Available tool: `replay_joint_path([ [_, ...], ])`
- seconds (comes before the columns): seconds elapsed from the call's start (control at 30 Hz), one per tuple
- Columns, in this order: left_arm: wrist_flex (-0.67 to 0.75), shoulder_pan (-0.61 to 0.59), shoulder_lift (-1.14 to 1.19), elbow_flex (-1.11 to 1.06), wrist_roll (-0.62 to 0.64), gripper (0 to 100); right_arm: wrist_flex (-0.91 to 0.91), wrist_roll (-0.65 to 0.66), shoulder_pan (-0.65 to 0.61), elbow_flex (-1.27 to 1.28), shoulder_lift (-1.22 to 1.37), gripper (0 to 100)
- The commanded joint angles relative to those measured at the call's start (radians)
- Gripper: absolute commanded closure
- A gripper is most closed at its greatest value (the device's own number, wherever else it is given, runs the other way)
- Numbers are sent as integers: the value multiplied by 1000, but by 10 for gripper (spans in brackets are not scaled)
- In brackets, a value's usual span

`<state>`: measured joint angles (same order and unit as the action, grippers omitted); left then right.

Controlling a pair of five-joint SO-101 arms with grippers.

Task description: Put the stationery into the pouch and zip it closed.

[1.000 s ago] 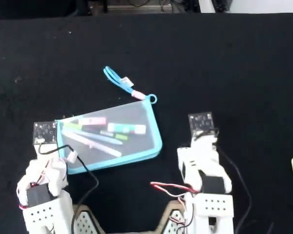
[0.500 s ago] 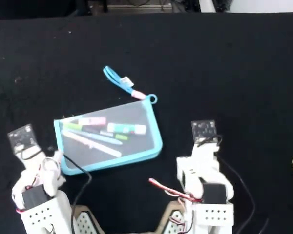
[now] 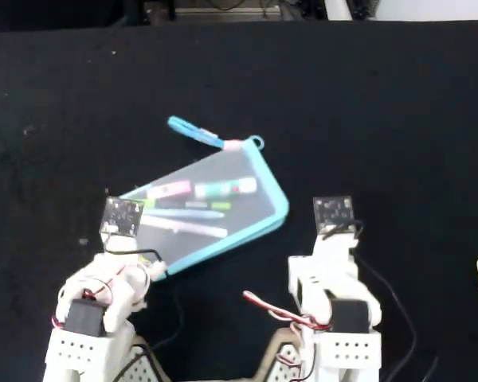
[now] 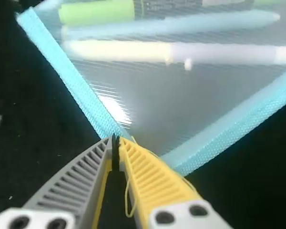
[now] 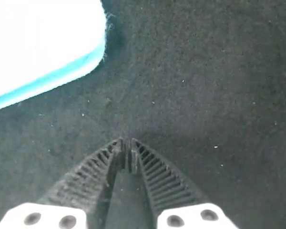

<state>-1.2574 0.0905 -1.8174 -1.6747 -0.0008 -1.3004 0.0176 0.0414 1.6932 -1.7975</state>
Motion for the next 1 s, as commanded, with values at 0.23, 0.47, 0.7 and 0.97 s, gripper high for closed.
replay_joint_path([
  [0.23, 12, -348, -6, -24, 8, 963, -5, -8, -2, -8, -96, 986],
  [0.47, -18, -412, -5, -24, 8, 967, -5, -8, -2, -8, -96, 986],
  [0.7, -15, -409, -3, -24, 2, 967, -5, -8, -5, -8, -96, 986],
  [0.97, -15, -354, -3, -24, 6, 967, -5, -8, -5, -8, -96, 986],
])
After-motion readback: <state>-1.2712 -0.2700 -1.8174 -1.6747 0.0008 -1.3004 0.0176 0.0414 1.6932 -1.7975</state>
